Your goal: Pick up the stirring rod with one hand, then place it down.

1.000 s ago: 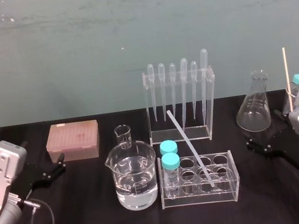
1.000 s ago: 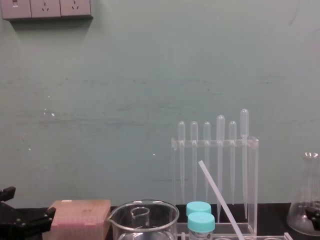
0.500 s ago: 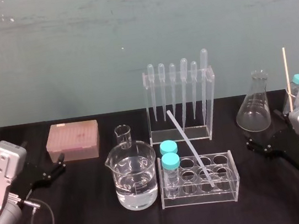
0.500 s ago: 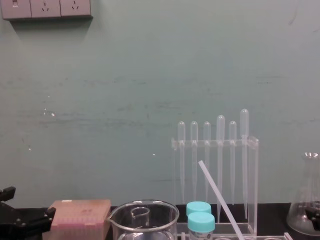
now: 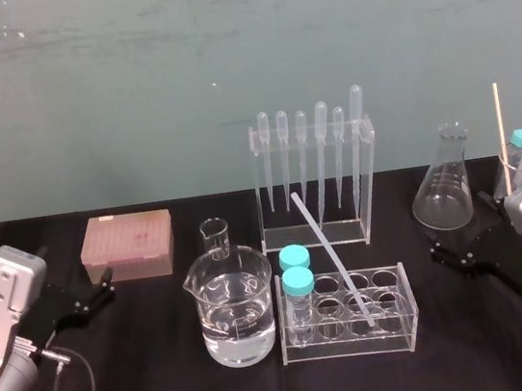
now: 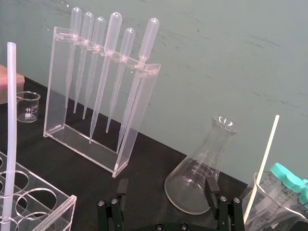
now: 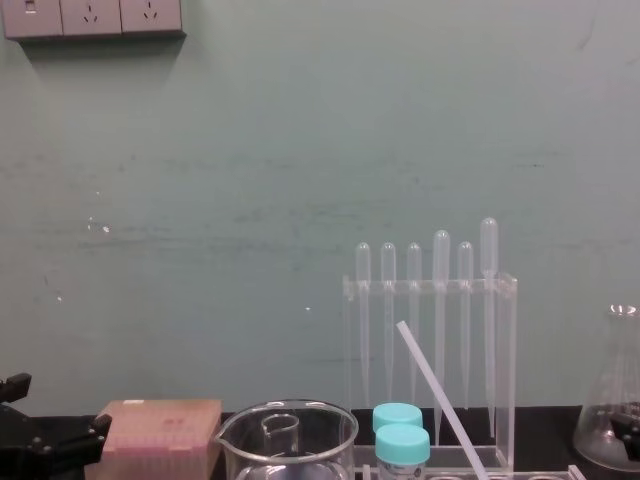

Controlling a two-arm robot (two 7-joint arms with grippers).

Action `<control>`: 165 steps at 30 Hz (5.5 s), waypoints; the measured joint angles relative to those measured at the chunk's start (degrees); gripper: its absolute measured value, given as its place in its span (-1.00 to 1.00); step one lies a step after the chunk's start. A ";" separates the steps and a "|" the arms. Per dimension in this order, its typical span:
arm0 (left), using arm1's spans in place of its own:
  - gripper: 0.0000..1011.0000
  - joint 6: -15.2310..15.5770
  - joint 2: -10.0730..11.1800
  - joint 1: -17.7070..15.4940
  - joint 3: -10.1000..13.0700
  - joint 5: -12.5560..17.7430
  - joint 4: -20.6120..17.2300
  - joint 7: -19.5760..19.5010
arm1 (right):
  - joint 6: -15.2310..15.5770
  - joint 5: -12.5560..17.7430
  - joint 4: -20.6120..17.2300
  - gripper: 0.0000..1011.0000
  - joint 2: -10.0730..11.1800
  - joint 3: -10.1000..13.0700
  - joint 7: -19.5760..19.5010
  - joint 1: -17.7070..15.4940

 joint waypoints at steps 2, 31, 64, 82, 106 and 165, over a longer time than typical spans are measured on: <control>0.98 0.00 0.00 0.00 0.00 0.00 0.00 0.00 | 0.00 0.00 0.00 0.98 0.00 0.00 0.00 0.00; 0.98 0.00 0.00 0.00 0.00 0.00 0.00 0.00 | 18.66 22.67 -8.13 0.98 -1.05 2.81 27.47 5.65; 0.98 0.00 0.00 -0.01 0.00 0.00 0.00 0.00 | 20.61 13.34 8.76 0.98 -10.87 -6.06 31.12 19.54; 0.98 0.00 0.00 0.00 0.00 0.00 0.00 0.00 | 20.74 13.70 8.50 0.20 -10.76 -5.92 31.08 19.40; 0.98 0.00 0.00 -0.01 0.00 0.00 -0.01 0.00 | 19.67 13.41 8.33 -0.86 -10.71 -5.71 30.96 19.00; 0.98 0.00 0.00 0.00 0.00 0.00 0.00 0.00 | -2.54 20.86 -7.14 -0.86 -5.37 14.01 33.46 7.13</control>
